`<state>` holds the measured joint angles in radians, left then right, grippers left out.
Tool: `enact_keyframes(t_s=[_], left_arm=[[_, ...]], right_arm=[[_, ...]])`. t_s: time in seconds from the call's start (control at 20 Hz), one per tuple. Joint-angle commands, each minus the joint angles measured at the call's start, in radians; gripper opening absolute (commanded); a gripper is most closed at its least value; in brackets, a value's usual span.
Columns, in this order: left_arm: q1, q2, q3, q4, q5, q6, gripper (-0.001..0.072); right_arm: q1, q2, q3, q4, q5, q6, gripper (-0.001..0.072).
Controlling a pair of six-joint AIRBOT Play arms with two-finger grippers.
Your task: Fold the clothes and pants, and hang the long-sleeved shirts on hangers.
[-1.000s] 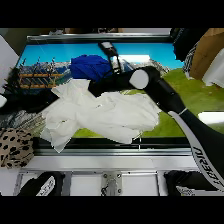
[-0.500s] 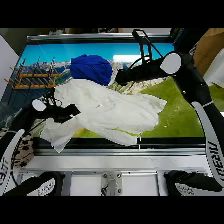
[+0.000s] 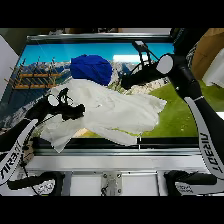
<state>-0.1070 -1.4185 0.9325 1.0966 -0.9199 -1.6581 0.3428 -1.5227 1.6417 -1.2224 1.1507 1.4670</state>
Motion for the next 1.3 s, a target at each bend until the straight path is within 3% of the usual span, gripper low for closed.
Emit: enact_keyframes(t_s=[0.0,0.15,0.25,0.65,0.7,0.8,1.0,1.25], left_arm=[[0.014,0.037,0.006,0.010,-0.034,0.032,0.0008],[0.009,0.077,0.006,0.010,-0.076,0.047,0.0009],[-0.004,0.086,0.005,0.011,-0.085,0.047,0.0008],[-0.003,0.085,0.005,0.007,-0.101,0.046,0.0009],[-0.003,0.086,0.005,0.007,-0.101,0.046,0.0009],[-0.003,0.086,0.005,0.007,-0.106,0.046,0.0009],[0.025,0.134,0.134,0.008,-0.156,0.047,0.0009],[0.034,0.310,0.648,0.000,-0.159,0.046,0.0008]], right_arm=[[-0.034,-0.110,0.001,-0.011,0.033,-0.107,0.0595],[-0.042,-0.230,0.013,-0.011,0.024,-0.269,0.0595],[-0.042,-0.303,0.040,-0.012,0.019,-0.320,0.0595],[-0.040,-0.379,0.057,-0.005,-0.072,-0.320,0.0583],[-0.040,-0.379,0.057,-0.005,-0.073,-0.320,0.0497],[-0.040,-0.376,0.057,-0.005,-0.072,-0.319,0.0003],[-0.043,-0.249,0.073,-0.063,-0.068,-0.315,0.0010],[-0.043,0.122,0.209,-0.147,-0.077,-0.289,0.0010]])
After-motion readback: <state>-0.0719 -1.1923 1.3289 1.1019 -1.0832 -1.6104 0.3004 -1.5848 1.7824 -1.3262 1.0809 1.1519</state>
